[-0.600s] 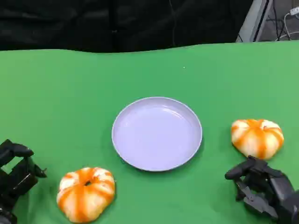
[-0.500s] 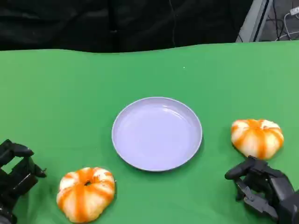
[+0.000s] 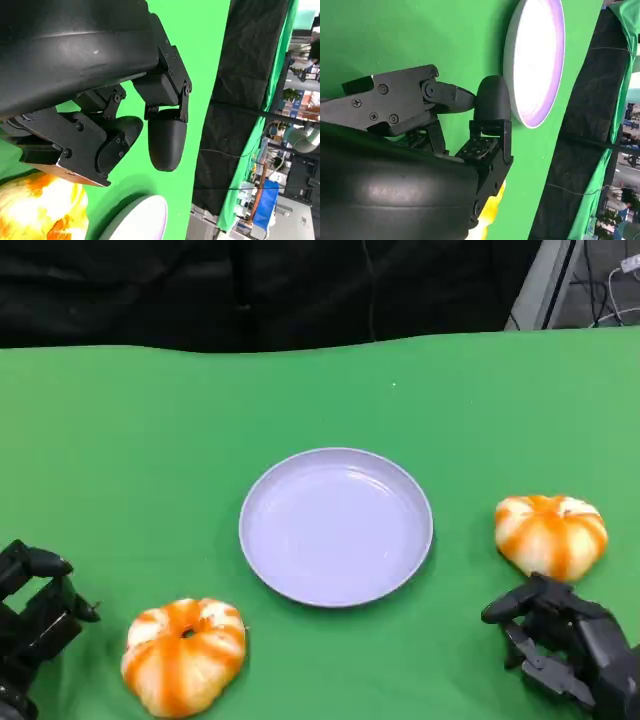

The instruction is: Grasp the bread from the table and place it into the plate.

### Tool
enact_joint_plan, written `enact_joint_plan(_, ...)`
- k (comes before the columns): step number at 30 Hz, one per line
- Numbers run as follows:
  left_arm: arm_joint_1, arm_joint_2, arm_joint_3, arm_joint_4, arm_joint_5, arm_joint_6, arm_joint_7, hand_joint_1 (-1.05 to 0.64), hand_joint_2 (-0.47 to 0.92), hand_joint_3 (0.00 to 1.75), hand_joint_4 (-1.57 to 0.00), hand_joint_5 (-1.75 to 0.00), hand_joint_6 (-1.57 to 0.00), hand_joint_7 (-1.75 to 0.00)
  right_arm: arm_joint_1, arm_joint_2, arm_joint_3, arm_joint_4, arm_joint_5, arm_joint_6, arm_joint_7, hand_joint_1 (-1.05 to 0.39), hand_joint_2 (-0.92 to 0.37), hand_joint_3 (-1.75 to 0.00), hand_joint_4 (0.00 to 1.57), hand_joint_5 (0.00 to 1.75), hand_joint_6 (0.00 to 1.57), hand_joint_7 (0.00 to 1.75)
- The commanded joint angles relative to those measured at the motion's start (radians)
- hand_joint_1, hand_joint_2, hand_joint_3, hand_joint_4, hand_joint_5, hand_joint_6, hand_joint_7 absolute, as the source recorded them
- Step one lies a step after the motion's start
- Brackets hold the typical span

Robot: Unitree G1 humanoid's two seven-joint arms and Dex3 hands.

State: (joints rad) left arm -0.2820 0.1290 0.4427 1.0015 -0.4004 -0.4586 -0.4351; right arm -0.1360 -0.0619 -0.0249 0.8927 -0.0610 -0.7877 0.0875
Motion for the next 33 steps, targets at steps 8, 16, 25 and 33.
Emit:
enact_joint_plan(8,0.004,0.001,0.071,-0.062,-0.196,0.169,-0.313,-0.16,0.87,0.28,-0.96,-0.35,-1.01,-0.07,-0.008,-0.021,-0.009,0.033,0.004,0.006,0.006,-0.11,-0.92,-0.50,0.68,1.70,0.74,1.19)
enact_joint_plan(16,0.034,0.008,0.068,-0.106,-0.212,0.188,-0.459,-0.38,0.92,0.14,-0.70,0.00,-0.63,0.00,-0.012,-0.019,-0.007,0.041,0.001,-0.003,0.003,-0.10,-0.92,-0.50,0.68,1.68,0.74,1.18)
enact_joint_plan(25,0.088,0.004,-0.002,-0.155,-0.072,-0.031,-0.435,-0.76,0.92,0.24,-0.32,0.00,-0.28,0.00,-0.008,-0.018,-0.007,0.032,0.004,0.005,0.004,-0.11,-0.92,-0.49,0.68,1.70,0.75,1.18)
enact_joint_plan(33,0.138,0.030,-0.137,-0.182,0.199,-0.298,-0.233,-0.88,0.92,0.26,-0.27,-0.01,-0.24,0.00,-0.002,-0.018,-0.004,0.029,0.000,-0.001,0.003,-0.11,-0.92,-0.49,0.68,1.70,0.74,1.19)
